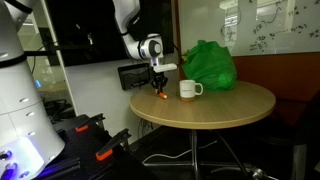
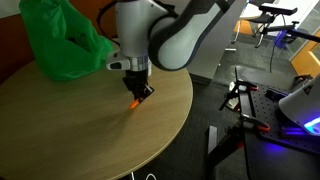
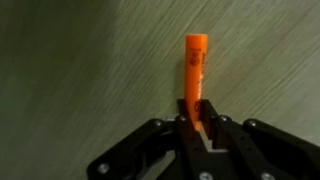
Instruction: Put the marker in the cup
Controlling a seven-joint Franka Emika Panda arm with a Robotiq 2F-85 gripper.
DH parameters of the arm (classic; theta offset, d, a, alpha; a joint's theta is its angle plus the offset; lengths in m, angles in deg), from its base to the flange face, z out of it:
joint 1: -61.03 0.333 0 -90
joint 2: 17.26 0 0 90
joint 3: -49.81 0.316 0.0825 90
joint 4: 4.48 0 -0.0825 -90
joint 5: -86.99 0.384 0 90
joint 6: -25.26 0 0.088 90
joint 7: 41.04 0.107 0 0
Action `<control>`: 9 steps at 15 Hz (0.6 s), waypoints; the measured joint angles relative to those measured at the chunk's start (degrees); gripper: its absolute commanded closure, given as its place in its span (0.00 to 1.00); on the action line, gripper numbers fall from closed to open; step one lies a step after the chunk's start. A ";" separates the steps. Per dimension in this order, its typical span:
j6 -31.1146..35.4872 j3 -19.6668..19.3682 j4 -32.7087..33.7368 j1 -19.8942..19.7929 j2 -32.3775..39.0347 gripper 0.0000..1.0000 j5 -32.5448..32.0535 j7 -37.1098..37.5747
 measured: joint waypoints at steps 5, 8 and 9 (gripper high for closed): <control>0.51 7.28 0.01 -9.60 -1.46 0.95 10.35 -6.86; 1.42 10.89 -0.03 -14.28 -2.46 0.95 16.08 -12.98; 1.84 11.82 -0.08 -15.46 -2.78 0.95 17.88 -14.84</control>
